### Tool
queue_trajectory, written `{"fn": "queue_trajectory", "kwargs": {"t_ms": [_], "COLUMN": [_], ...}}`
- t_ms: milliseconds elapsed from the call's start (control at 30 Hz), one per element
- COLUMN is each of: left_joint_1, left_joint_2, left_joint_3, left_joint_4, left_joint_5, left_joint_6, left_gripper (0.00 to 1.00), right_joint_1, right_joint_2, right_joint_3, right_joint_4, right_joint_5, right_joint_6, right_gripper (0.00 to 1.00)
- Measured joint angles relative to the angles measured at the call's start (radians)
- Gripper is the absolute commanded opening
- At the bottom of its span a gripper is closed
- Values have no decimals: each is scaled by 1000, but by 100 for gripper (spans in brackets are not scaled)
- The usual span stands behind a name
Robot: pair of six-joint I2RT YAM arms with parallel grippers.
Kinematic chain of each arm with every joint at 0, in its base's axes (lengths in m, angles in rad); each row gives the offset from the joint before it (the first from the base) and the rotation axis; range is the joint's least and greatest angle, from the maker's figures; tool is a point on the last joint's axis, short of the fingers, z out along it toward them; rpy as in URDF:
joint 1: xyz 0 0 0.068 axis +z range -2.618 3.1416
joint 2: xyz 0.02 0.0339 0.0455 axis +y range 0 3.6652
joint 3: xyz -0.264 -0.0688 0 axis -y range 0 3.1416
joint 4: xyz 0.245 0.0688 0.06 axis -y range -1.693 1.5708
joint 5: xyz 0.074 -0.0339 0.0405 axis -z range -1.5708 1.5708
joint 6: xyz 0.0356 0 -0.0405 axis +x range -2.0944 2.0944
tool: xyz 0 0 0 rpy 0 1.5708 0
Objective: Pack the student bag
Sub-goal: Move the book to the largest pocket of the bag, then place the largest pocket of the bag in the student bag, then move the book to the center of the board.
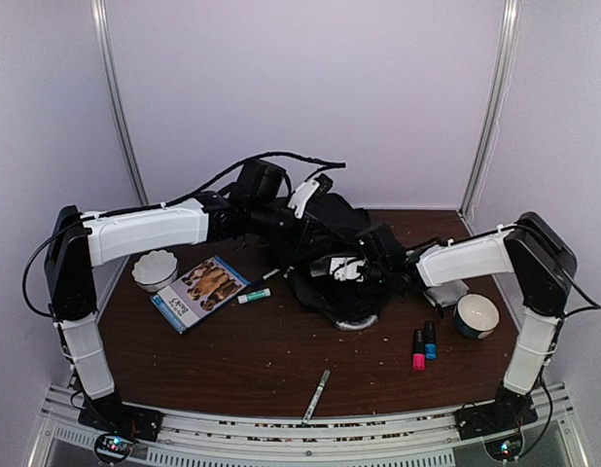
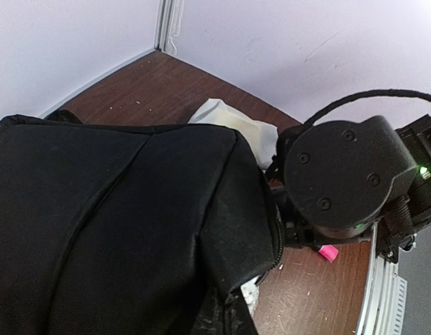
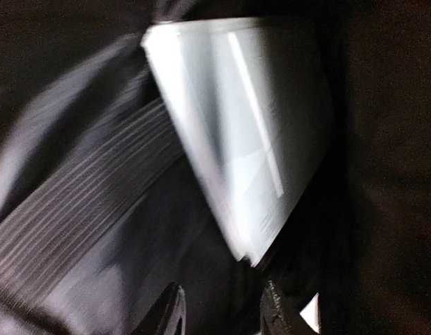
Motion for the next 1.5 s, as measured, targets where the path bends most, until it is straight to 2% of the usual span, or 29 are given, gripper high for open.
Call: {"fn": "queue_trajectory", "kwargs": {"t_ms": [100,233,333,400,600,733,833,967,1100,1233,1333,1467,1500], "left_joint_1": [-6,-12,-12,-12,-4,61,170,311,393,436,440,441,443], "left_joint_2": [3,3,-2,-31,-231,-351,-434,-549,-643,-616,-487,-311,-266], "left_joint_3": [0,0,2,-34,-207,-338,-488,-700,-818,-820,-741,-600,-554], "left_joint_4": [0,-13,-50,-71,-213,-268,-285,-298,-311,-286,-279,-281,-289], "left_joint_5": [6,6,-4,-37,-220,-356,-430,-495,-515,-496,-470,-471,-476], "left_joint_6": [-4,-10,-12,-19,-73,-197,-326,-499,-602,-566,-484,-387,-364], "left_gripper": [0,31,45,49,54,54,53,53,53,47,41,26,19], "right_joint_1": [4,19,40,53,66,69,72,81,93,112,124,129,130], "right_joint_2": [-91,-187,-242,-272,-340,-353,-352,-336,-268,-189,-154,-138,-137], "right_joint_3": [-53,-75,-75,-75,-74,-44,10,91,178,244,257,259,259], "right_joint_4": [-98,-286,-425,-511,-670,-735,-755,-737,-693,-653,-637,-637,-636], "right_joint_5": [-72,-209,-314,-381,-529,-602,-647,-680,-709,-738,-751,-753,-753], "right_joint_6": [25,69,105,130,187,232,267,341,439,510,545,575,580], "right_gripper": [40,40,40,40,40,40,38,38,38,38,37,37,37]}}
